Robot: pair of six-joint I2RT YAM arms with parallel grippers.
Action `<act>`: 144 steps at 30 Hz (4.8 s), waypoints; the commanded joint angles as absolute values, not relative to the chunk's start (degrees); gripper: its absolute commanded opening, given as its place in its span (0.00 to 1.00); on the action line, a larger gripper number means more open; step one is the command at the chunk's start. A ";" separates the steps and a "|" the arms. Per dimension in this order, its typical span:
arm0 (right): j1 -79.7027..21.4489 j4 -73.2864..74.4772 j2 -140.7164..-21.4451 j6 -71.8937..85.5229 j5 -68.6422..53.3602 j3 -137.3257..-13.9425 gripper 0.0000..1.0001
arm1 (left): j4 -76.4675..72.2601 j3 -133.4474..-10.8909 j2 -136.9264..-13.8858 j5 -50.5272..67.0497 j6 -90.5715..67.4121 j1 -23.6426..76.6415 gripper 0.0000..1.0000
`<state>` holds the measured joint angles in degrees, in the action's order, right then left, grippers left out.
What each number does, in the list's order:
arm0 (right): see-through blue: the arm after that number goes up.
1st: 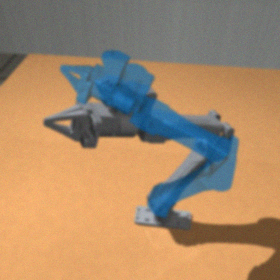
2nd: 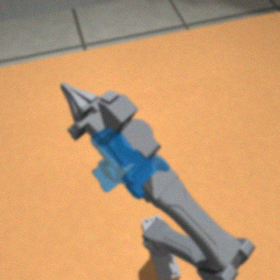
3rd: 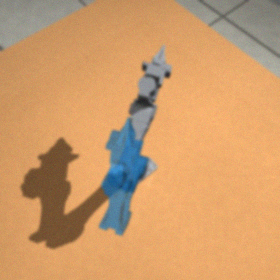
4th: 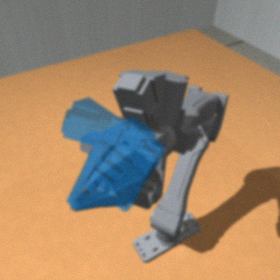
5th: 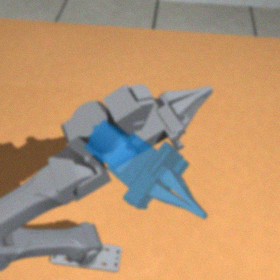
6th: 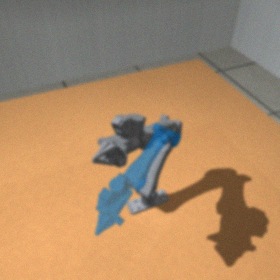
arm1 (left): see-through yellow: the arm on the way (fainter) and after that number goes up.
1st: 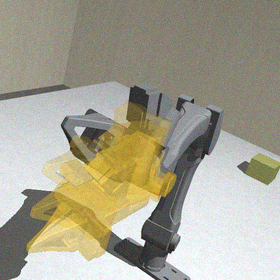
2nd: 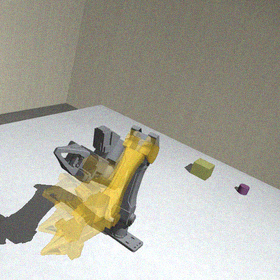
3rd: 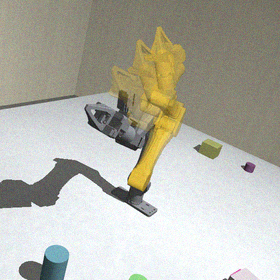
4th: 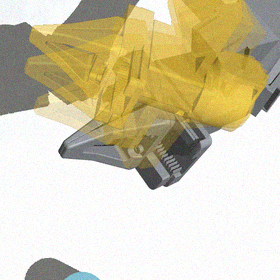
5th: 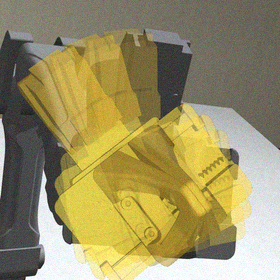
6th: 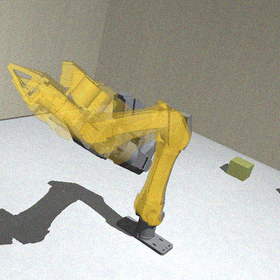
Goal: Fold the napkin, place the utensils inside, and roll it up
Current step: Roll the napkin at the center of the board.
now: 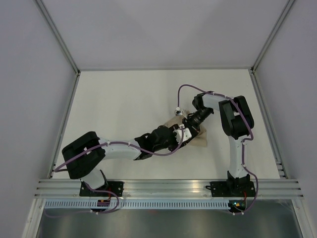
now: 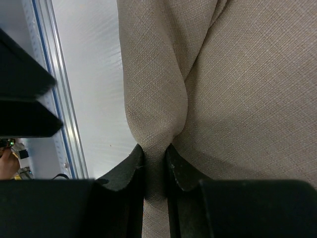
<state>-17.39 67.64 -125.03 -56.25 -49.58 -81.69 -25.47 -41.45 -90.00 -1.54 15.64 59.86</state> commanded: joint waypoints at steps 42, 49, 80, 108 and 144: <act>-12.84 65.91 -123.40 -56.43 -46.40 -86.65 0.64 | -0.45 -61.96 -115.75 20.55 21.01 55.11 0.02; -6.08 66.18 -118.40 -54.23 -50.53 -89.03 0.64 | 3.77 -64.68 -117.42 28.99 17.41 51.42 0.02; -29.00 2.90 -70.13 -44.65 -18.64 -31.65 0.76 | 36.38 -93.69 -138.16 50.18 3.17 40.08 0.02; -35.77 3.25 -79.98 -46.76 -12.21 -30.14 0.23 | 30.77 -96.59 -129.47 52.91 -4.13 37.36 0.47; -15.30 61.34 -121.36 -66.27 -44.21 -74.69 0.21 | -31.29 -39.81 -86.65 -3.26 11.67 52.37 0.50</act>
